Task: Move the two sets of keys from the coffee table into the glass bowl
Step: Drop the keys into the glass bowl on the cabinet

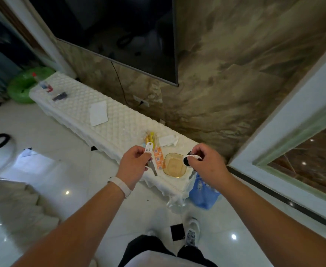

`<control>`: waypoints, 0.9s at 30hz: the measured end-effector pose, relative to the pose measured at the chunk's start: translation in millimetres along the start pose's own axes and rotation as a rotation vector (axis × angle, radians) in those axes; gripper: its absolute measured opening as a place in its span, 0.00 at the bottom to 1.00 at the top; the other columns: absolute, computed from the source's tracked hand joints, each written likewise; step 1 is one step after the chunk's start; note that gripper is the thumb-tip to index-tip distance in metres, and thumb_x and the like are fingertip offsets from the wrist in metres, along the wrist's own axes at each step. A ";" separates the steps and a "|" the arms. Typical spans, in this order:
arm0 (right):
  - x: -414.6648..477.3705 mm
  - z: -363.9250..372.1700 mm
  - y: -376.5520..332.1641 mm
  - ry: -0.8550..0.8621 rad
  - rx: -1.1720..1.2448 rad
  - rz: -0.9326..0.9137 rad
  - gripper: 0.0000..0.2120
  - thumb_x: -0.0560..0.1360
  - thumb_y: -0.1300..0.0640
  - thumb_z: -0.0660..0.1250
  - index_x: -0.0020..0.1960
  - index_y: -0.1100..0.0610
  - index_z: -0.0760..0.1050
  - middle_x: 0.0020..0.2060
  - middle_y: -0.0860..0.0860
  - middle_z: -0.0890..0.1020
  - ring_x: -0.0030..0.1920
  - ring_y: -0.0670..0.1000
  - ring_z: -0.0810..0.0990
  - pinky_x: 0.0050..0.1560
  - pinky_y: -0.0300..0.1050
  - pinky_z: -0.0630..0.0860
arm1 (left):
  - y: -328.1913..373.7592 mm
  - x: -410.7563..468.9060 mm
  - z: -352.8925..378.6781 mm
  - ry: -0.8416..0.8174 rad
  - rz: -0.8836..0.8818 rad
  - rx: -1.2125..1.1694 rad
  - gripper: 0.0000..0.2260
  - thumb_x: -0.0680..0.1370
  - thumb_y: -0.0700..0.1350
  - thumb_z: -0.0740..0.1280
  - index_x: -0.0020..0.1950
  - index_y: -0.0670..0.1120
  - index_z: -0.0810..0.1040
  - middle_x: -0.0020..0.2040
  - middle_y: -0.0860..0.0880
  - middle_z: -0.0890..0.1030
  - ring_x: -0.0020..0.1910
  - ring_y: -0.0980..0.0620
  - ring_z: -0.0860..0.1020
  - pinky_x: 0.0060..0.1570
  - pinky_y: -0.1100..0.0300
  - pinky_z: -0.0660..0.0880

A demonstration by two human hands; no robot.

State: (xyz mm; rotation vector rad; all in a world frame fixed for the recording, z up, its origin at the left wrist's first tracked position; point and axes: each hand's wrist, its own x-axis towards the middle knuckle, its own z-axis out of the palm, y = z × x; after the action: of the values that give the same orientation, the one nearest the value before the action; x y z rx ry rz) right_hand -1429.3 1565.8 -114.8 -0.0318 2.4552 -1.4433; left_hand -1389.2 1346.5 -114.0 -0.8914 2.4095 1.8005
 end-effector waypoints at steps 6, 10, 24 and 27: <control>51.9 14.5 27.2 -0.011 0.010 0.041 0.07 0.71 0.57 0.71 0.40 0.49 0.74 0.34 0.46 0.79 0.30 0.43 0.75 0.30 0.38 0.73 | -11.2 60.7 26.8 -0.054 -0.051 0.035 0.06 0.74 0.38 0.67 0.37 0.46 0.75 0.39 0.40 0.82 0.37 0.48 0.79 0.34 0.58 0.77; 91.3 35.2 56.9 -0.023 0.015 0.080 0.07 0.70 0.58 0.71 0.39 0.50 0.73 0.32 0.46 0.78 0.29 0.39 0.73 0.26 0.31 0.68 | -39.1 109.8 52.7 -0.108 -0.107 0.054 0.03 0.70 0.42 0.68 0.37 0.46 0.75 0.40 0.38 0.82 0.36 0.48 0.78 0.34 0.56 0.77; 220.7 183.3 254.3 -0.138 -0.137 0.149 0.06 0.72 0.56 0.69 0.40 0.53 0.72 0.33 0.52 0.78 0.34 0.53 0.76 0.32 0.48 0.72 | -250.6 260.4 154.5 -0.199 -0.249 0.289 0.05 0.70 0.43 0.66 0.35 0.49 0.73 0.31 0.48 0.78 0.32 0.47 0.76 0.32 0.53 0.75; 235.3 207.9 294.1 -0.165 -0.188 0.152 0.05 0.72 0.56 0.69 0.41 0.55 0.73 0.34 0.51 0.78 0.34 0.51 0.76 0.31 0.46 0.70 | -290.3 276.6 170.4 -0.225 -0.215 0.361 0.06 0.71 0.44 0.66 0.35 0.51 0.73 0.31 0.52 0.77 0.28 0.58 0.75 0.24 0.65 0.67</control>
State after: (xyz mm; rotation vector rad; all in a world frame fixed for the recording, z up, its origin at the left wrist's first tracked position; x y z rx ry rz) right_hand -1562.8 1496.0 -517.9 -0.0038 2.3919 -1.0997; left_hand -1548.6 1324.8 -518.9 -0.8210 2.2879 1.2633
